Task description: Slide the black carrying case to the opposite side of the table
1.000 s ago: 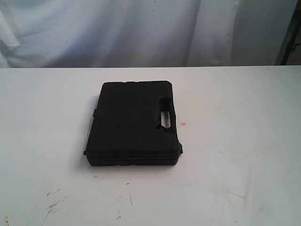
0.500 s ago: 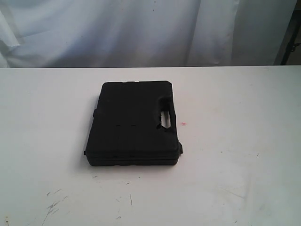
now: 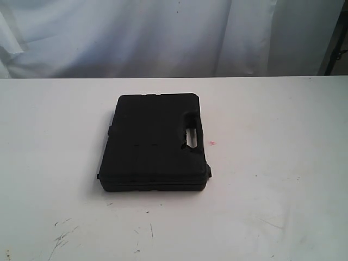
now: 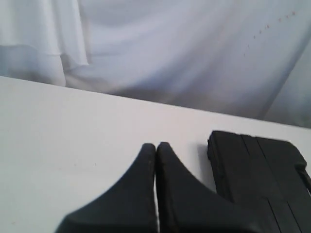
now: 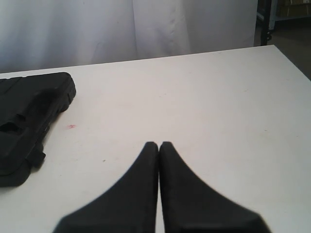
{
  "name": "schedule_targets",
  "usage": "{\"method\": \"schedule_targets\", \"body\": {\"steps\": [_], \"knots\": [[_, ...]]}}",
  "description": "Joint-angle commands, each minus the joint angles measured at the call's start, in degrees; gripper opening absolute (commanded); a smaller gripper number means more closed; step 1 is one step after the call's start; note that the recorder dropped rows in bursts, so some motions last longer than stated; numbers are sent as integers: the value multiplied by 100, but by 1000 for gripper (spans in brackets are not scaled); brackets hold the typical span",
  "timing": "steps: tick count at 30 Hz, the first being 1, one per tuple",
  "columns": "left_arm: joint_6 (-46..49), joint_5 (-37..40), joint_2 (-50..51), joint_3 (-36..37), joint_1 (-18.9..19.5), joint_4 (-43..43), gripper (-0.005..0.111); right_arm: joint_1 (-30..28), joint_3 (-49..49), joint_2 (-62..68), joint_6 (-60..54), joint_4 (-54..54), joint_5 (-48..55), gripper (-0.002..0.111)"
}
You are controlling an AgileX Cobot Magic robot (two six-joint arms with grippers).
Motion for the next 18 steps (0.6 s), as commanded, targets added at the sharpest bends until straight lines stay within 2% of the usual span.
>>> {"method": "schedule_targets", "body": {"steps": [1,3,6,18], "knots": [[196,-833,-73,467,894,-513,0,-44,11,-22,25,24,-51,0],[414,-1039,-234,738,1141,-744,0,-44,11,-22,25,24,-51,0],[487,-1227,-596,1112,1291,-780,0,-44,11,-22,25,24,-51,0],[500,-1213,-1560,1736,1300,-819,0,-44,11,-22,25,24,-51,0]]}}
